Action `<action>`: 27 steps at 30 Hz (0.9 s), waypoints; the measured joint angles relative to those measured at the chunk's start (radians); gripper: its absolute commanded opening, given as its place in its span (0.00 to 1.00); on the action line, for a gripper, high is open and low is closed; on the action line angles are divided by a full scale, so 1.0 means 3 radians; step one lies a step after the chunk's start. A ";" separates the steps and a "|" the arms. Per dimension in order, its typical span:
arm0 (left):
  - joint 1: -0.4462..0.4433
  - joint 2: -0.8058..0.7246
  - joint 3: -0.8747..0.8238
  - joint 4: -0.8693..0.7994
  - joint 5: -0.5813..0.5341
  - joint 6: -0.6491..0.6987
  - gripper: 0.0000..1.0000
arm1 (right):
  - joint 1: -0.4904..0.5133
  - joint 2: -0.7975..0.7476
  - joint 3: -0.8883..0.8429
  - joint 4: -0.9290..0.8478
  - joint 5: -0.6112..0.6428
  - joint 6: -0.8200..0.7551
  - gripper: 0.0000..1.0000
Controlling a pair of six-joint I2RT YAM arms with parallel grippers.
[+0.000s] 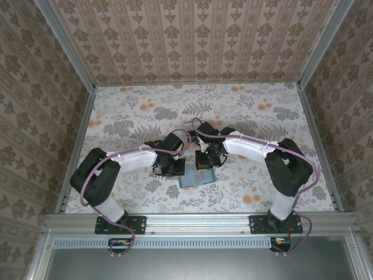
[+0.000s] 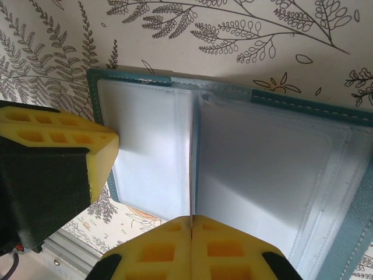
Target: Take the credit cards out of the card holder
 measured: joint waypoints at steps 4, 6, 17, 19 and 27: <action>0.0000 -0.0061 0.0003 -0.0033 -0.0045 0.0003 0.10 | -0.0031 -0.0085 0.0001 -0.0023 0.0003 -0.0038 0.00; 0.0004 -0.0109 0.0003 -0.0037 -0.0078 0.0003 0.10 | -0.0064 -0.0154 0.0017 -0.0076 0.0013 -0.0113 0.00; 0.0164 -0.0595 -0.0079 -0.0041 -0.0254 0.0001 0.11 | -0.0228 -0.0229 0.0613 -0.0493 0.0317 -0.1446 0.00; 0.0201 -0.0684 -0.0132 -0.0046 -0.0298 0.0001 0.12 | -0.0229 -0.0193 0.0767 -0.0582 0.0383 -0.1840 0.00; 0.0343 -0.0851 -0.0348 -0.0042 -0.0360 -0.0001 0.18 | -0.0228 0.0064 0.1219 -0.0792 0.0759 -0.3661 0.00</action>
